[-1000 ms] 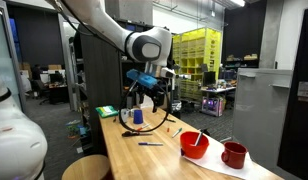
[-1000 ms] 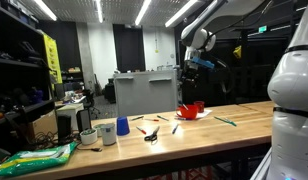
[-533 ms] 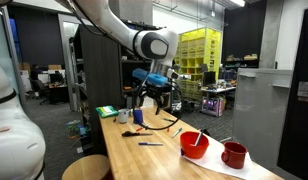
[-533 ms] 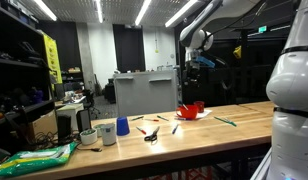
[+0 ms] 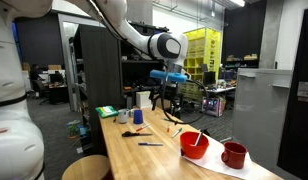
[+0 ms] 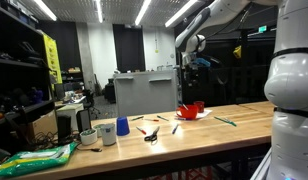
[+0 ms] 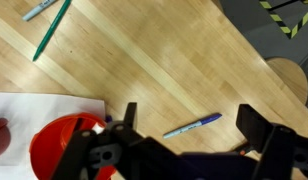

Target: Take the red marker out of the red bowl and place it on the table top

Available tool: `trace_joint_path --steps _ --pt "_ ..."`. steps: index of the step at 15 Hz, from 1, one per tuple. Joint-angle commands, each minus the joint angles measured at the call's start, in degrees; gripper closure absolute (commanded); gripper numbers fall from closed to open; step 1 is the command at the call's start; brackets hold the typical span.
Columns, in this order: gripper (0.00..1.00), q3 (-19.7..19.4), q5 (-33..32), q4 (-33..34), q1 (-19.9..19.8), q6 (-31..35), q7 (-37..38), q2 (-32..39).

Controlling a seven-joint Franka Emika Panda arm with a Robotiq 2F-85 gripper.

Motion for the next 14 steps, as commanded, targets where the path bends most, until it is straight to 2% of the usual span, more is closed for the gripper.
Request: trace_joint_path --steps 1,7,14 --pt "0.0 1.5 0.06 0.2 -1.48 -0.23 -0.06 0.09" --pt "0.0 1.1 0.42 2.19 -2.27 0.16 -0.13 1.65" --pt "0.0 1.37 1.86 11.27 -5.5 4.92 -1.29 12.09"
